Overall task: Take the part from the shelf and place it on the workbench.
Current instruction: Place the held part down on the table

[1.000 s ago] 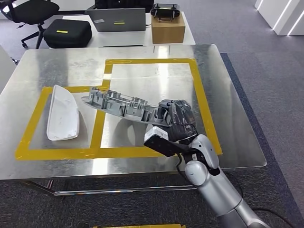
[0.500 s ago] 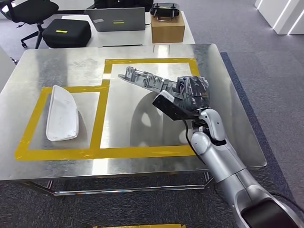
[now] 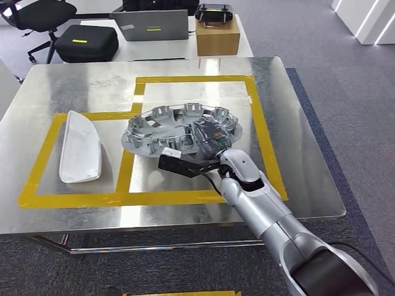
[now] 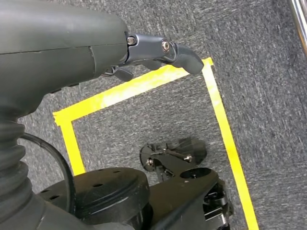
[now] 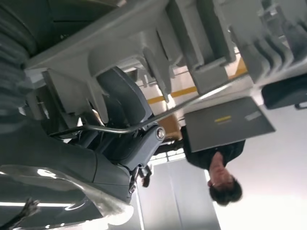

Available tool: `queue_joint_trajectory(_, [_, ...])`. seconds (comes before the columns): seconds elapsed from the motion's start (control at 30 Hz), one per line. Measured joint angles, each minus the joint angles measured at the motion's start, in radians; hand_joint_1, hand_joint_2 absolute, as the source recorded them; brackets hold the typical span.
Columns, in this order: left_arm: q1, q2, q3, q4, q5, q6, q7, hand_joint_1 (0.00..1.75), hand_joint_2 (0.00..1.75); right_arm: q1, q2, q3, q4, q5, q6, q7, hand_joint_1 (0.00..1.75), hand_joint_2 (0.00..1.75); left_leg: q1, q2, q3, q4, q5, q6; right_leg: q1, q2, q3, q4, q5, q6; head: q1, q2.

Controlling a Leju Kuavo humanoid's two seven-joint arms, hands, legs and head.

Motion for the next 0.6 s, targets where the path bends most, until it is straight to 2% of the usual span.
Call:
queue_joint_trajectory(0.1, [-0.001,0.002,-0.001,0.002,-0.005,0.0,0.014,0.0,1.75,0.001,0.016,0.023,0.019,-0.003,0.017,0.008,0.0,1.75,0.0,0.0,0.0,0.0,0.0,0.0,0.0,-0.001,0.0,0.0,0.0,0.0,0.0,0.0])
queue_joint_trajectory(0.23, [-0.003,0.003,-0.003,0.006,-0.007,0.008,0.027,0.0,0.0,0.0,0.027,0.045,0.046,-0.014,0.04,0.028,0.0,1.75,0.0,0.0,0.0,0.0,0.0,0.0,0.0,-0.001,0.0,0.001,0.0,0.0,0.0,0.0])
queue_joint_trajectory(0.4, [-0.008,0.006,-0.011,0.008,-0.01,0.02,0.05,0.0,0.0,-0.018,0.028,0.069,0.09,-0.021,0.143,0.046,0.0,1.75,0.0,0.0,0.0,0.0,0.0,0.0,0.0,-0.001,0.0,0.001,0.0,0.0,0.0,0.0])
queue_joint_trajectory(0.6, [-0.011,0.008,-0.024,0.008,-0.009,0.02,0.058,0.0,0.0,-0.052,0.028,0.093,0.134,-0.001,0.186,0.087,0.0,1.75,0.0,0.0,0.0,0.0,0.0,0.0,0.0,-0.001,0.0,0.001,0.0,0.0,0.0,0.0])
